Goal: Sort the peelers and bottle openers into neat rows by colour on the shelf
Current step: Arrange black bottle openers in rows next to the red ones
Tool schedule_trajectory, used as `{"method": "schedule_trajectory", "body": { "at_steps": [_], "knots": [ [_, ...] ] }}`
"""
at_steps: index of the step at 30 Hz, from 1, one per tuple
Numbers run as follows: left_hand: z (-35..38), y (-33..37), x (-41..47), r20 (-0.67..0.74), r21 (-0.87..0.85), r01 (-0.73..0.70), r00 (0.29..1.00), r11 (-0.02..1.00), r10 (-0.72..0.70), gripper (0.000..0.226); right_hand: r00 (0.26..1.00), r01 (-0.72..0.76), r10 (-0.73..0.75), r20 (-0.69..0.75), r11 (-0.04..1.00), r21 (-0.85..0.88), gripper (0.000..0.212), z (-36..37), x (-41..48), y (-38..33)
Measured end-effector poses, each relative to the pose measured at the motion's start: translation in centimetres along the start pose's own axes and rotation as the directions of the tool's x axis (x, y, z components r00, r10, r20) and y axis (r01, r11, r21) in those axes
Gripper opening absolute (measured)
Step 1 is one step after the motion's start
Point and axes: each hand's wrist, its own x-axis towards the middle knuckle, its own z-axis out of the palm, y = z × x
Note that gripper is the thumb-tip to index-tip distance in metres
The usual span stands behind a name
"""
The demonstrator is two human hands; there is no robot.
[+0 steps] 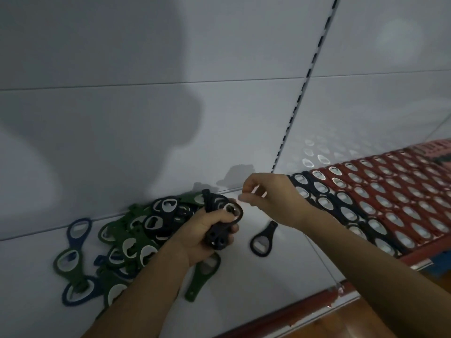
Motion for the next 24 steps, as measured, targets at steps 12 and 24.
{"method": "schedule_trajectory", "body": {
  "at_steps": [12, 24],
  "knots": [
    [-1.0, 0.2, -1.0, -0.060, -0.160, -0.151, 0.988, 0.975, 0.143, 0.047, 0.743, -0.105, 0.324, 0.586, 0.921, -0.375, 0.028, -1.5, -1.4, 4.3],
    [-1.9, 1.3, -2.9, -0.176, 0.011, -0.507, 0.847, 0.862, 0.501, 0.054, 0.949, -0.287, 0.291, 0.119, 0.646, 0.708, 0.012, 6.1, -1.5, -5.4]
  ]
}}
